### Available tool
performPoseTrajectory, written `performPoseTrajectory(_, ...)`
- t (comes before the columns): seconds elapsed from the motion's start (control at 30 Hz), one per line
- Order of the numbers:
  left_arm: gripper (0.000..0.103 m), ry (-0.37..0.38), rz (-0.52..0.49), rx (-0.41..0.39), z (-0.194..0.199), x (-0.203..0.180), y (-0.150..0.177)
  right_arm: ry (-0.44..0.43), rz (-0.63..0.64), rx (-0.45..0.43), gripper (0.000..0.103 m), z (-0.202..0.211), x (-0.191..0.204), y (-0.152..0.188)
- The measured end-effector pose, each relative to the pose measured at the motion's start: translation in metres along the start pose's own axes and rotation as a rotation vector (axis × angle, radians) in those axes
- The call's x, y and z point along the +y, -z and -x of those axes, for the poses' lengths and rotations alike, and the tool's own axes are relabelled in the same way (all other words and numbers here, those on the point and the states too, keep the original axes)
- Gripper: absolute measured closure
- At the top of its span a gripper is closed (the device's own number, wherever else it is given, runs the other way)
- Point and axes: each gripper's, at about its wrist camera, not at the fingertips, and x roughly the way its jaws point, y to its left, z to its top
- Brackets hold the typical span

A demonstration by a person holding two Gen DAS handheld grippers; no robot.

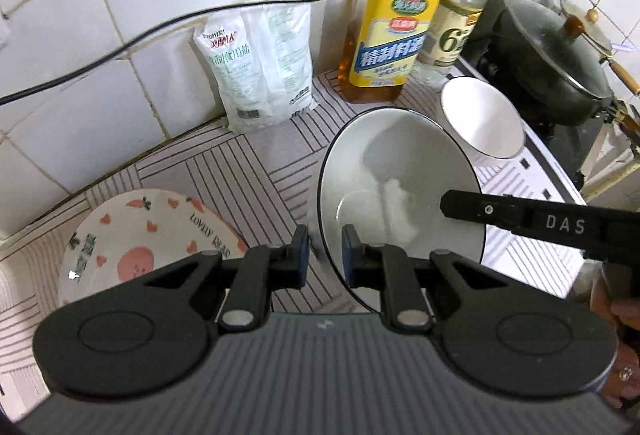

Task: Organize plates and bowls
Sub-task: 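Lift the second bowl and lower it into the first bowl, open left gripper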

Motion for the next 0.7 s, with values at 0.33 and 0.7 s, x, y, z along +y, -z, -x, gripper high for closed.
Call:
performPoseTrajectory(0.33, 0.088, -0.011, -0.025, -0.02, 0.047, -0.027, 0.037, -0.033, 0.077, -0.06, 0.093, 0.063, 0.017, 0.023)
performPoseTrajectory(0.7, 0.087, -0.006, 0.007, 0.093, 0.034, -0.037, 0.069, 0.005, 0.16, -0.069, 0.093, 0.077, 0.012, 0.058)
